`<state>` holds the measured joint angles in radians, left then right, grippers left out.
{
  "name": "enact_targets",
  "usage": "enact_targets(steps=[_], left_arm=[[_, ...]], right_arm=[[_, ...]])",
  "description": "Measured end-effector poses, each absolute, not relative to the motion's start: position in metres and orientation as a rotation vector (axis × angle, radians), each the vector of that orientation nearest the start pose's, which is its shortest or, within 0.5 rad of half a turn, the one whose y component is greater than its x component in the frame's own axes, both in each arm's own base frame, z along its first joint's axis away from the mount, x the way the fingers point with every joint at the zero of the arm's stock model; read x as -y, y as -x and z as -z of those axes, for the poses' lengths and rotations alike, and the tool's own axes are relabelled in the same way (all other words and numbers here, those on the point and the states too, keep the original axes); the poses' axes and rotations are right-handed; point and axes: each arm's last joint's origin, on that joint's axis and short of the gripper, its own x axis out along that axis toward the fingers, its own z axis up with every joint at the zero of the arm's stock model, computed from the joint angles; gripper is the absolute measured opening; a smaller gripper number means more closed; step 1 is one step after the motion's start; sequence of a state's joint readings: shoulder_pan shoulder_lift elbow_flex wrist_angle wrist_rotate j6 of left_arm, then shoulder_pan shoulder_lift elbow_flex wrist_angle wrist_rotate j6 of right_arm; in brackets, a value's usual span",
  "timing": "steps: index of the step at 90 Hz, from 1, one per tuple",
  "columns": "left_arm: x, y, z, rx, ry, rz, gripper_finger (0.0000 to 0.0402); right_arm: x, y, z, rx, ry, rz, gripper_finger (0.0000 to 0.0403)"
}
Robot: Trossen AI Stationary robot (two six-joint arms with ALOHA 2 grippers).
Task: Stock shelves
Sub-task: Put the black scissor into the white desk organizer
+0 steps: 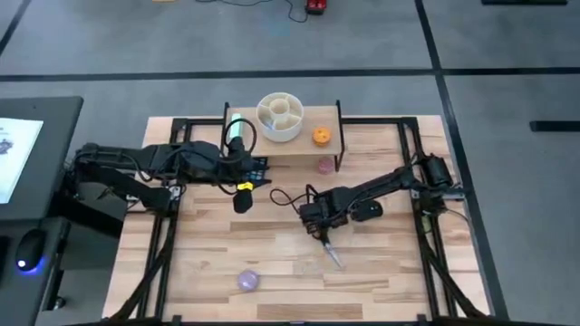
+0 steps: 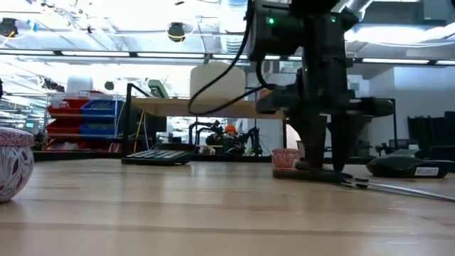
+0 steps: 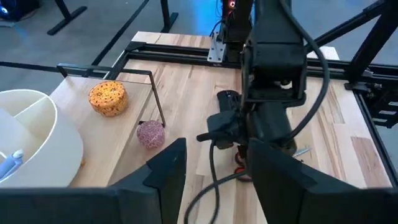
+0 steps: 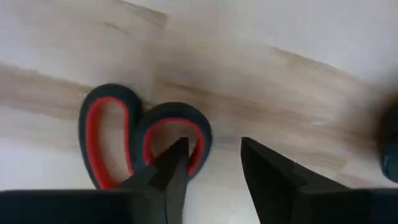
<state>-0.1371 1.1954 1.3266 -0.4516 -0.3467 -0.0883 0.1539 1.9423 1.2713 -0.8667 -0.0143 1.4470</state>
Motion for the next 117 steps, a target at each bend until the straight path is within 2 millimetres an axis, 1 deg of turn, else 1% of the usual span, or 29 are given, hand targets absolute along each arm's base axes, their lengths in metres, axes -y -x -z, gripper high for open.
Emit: enact_targets(steps=[18,32,39,50,55,62,73,84,93,102,117], left_arm=[[0.024,-0.247,-0.411,-0.302,0.013,-0.222,0.0151],[0.024,-0.247,-0.411,-0.302,0.013,-0.222,0.0151],[0.024,-0.247,-0.411,-0.302,0.013,-0.221,0.0151],[0.024,-0.247,-0.411,-0.302,0.013,-0.222,0.0151],[0.024,-0.247,-0.411,-0.301,0.013,-0.222,0.0151],[0.024,-0.247,-0.411,-0.3,0.014,-0.222,0.0151],[0.024,-0.245,-0.413,-0.29,0.03,-0.223,0.0151],[0.024,-0.241,-0.415,-0.279,0.038,-0.222,0.0151],[0.023,-0.237,-0.42,-0.249,0.052,-0.22,0.0151],[0.024,-0.232,-0.425,-0.213,0.067,-0.218,0.0151],[0.023,-0.227,-0.429,-0.19,0.071,-0.22,0.0151]], right_arm=[[-0.053,-0.34,-0.14,-1.3,-1.047,0.977,0.009],[-0.056,-0.341,-0.138,-1.269,-1.074,0.986,0.0018],[-0.057,-0.342,-0.14,-1.269,-1.071,0.989,0.0014],[-0.057,-0.345,-0.151,-1.263,-1.045,0.972,0.0007],[-0.056,-0.345,-0.163,-1.214,-1.042,0.964,0.0006],[-0.054,-0.344,-0.186,-1.127,-1.047,0.961,0.0004],[-0.05,-0.336,-0.216,-1.001,-1.026,0.967,0.0004],[-0.045,-0.328,-0.254,-0.835,-1.017,0.938,0.0004],[-0.041,-0.324,-0.281,-0.714,-0.959,0.899,0.0004],[-0.033,-0.324,-0.315,-0.575,-0.892,0.838,0.0004],[-0.009,-0.329,-0.377,-0.369,-0.734,0.746,0.0004]])
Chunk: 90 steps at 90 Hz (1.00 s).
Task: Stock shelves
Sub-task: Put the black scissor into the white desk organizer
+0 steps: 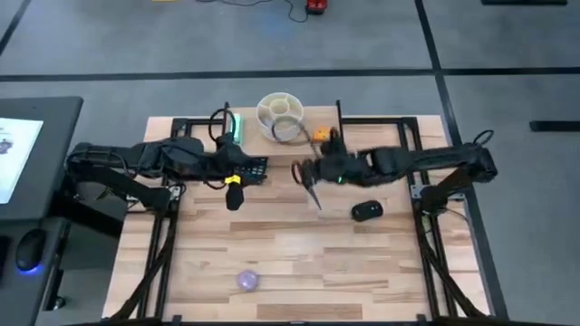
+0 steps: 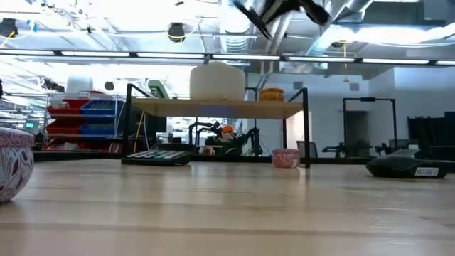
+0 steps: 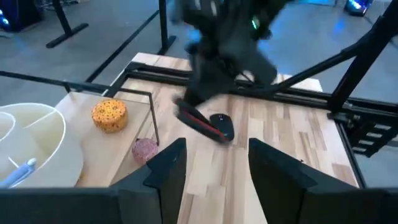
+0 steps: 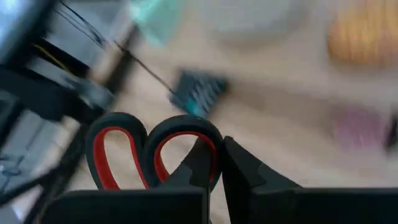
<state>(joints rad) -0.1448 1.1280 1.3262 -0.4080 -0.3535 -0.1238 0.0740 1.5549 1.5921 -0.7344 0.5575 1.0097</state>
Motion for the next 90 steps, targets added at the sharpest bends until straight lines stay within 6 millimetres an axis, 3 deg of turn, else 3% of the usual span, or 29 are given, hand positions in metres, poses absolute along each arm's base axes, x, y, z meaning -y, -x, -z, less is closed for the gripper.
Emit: enact_targets(steps=[18,37,43,60,90], left_arm=[[0.023,-0.227,-0.429,-0.195,0.079,-0.226,0.0151],[0.022,-0.228,-0.426,-0.22,0.088,-0.246,0.0151],[0.022,-0.227,-0.426,-0.217,0.095,-0.252,0.0151],[0.022,-0.227,-0.426,-0.217,0.103,-0.267,0.0151],[0.021,-0.227,-0.423,-0.232,0.155,-0.286,0.0151]], right_arm=[[0.028,-0.335,-0.447,-0.127,-0.511,0.663,0.0004],[0.075,-0.33,-0.476,0.071,-0.367,0.701,0.0002],[0.091,-0.329,-0.477,0.09,-0.363,0.693,0.0002],[0.134,-0.356,-0.458,0.134,-0.344,0.614,0.0002],[0.18,-0.384,-0.418,0.083,-0.315,0.602,0.0004]])
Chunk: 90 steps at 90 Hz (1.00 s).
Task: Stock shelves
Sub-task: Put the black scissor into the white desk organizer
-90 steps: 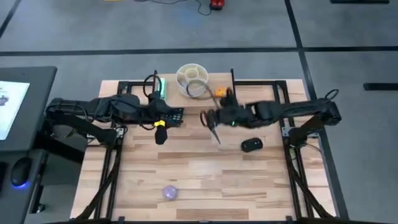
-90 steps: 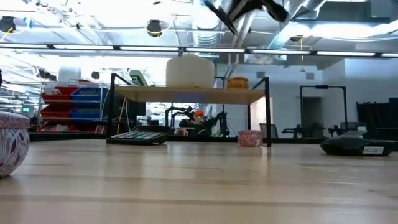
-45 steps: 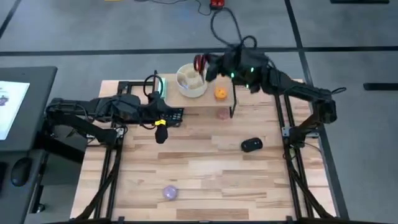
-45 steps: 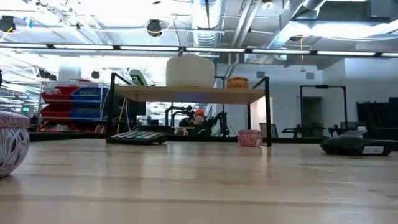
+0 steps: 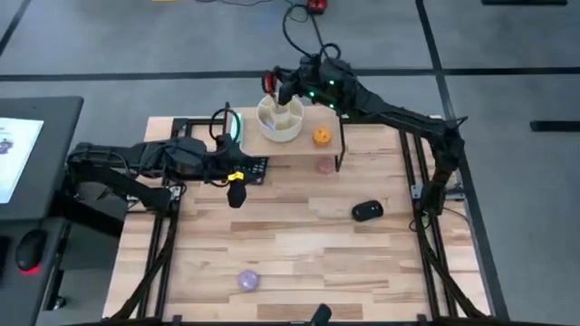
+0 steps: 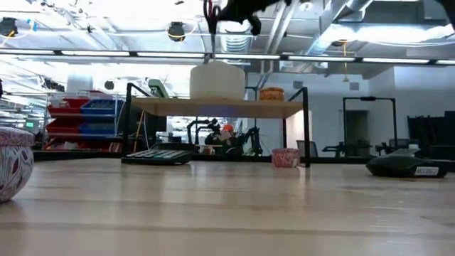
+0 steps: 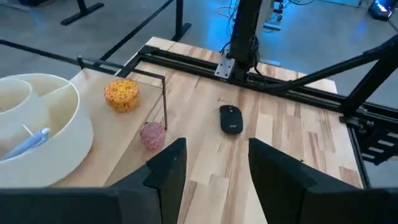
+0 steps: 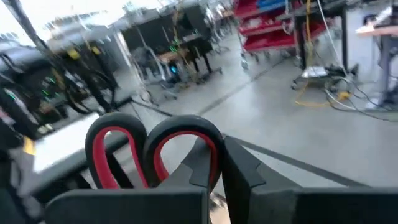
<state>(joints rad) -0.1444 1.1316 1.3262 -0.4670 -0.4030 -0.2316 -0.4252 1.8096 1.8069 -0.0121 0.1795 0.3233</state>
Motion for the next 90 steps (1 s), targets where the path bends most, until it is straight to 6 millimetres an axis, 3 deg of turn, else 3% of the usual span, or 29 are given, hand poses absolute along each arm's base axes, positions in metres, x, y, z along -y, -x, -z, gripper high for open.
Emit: enact_targets(steps=[38,67,90], left_arm=[[0.021,-0.227,-0.423,-0.227,0.153,-0.312,0.0151],[0.021,-0.227,-0.424,-0.226,0.152,-0.312,0.0151],[0.021,-0.227,-0.423,-0.227,0.151,-0.312,0.0151]], right_arm=[[0.192,-0.379,-0.404,-0.05,-0.32,0.604,0.0008],[0.196,-0.389,-0.382,-0.152,-0.348,0.586,0.0051],[0.196,-0.388,-0.382,-0.165,-0.327,0.586,0.0072]])
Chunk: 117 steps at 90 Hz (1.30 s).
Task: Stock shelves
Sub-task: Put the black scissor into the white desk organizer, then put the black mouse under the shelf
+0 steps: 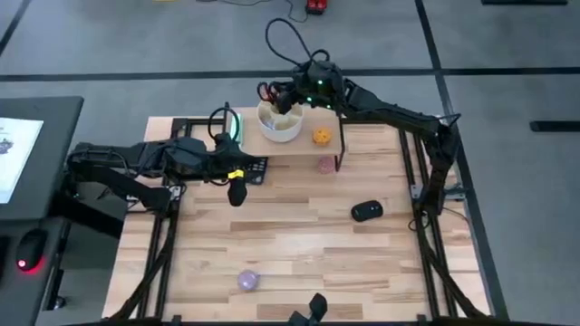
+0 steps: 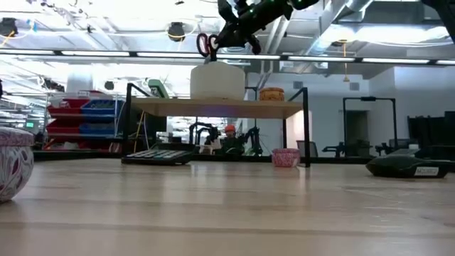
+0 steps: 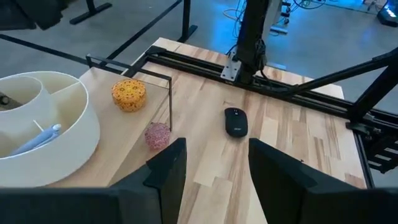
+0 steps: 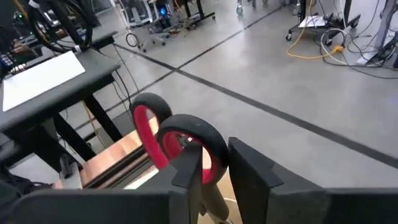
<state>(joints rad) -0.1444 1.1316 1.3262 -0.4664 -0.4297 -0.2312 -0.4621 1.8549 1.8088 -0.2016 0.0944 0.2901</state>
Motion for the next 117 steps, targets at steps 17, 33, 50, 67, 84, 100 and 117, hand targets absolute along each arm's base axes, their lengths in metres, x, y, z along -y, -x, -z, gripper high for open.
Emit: enact_targets(steps=[17,33,50,67,84,100,117], left_arm=[[0.021,-0.227,-0.424,-0.226,0.152,-0.312,0.0151],[0.021,-0.227,-0.424,-0.226,0.152,-0.312,0.0151],[0.021,-0.227,-0.423,-0.227,0.15,-0.312,0.0151],[0.021,-0.227,-0.423,-0.227,0.149,-0.312,0.0151],[0.021,-0.227,-0.423,-0.228,0.149,-0.312,0.0151],[0.021,-0.226,-0.423,-0.235,0.146,-0.313,0.0151],[0.021,-0.225,-0.42,-0.263,0.138,-0.315,0.0151]], right_arm=[[0.2,-0.386,-0.382,-0.166,-0.333,0.559,0.0117],[0.198,-0.385,-0.386,-0.162,-0.325,0.538,0.0187],[0.186,-0.374,-0.406,-0.131,-0.268,0.524,0.0238],[0.167,-0.352,-0.43,-0.136,-0.26,0.506,0.0239],[0.121,-0.33,-0.432,-0.374,-0.3,0.447,0.0229],[0.054,-0.324,-0.409,-0.704,-0.336,0.375,0.0221],[-0.015,-0.312,-0.396,-0.891,-0.499,0.398,0.0218]])
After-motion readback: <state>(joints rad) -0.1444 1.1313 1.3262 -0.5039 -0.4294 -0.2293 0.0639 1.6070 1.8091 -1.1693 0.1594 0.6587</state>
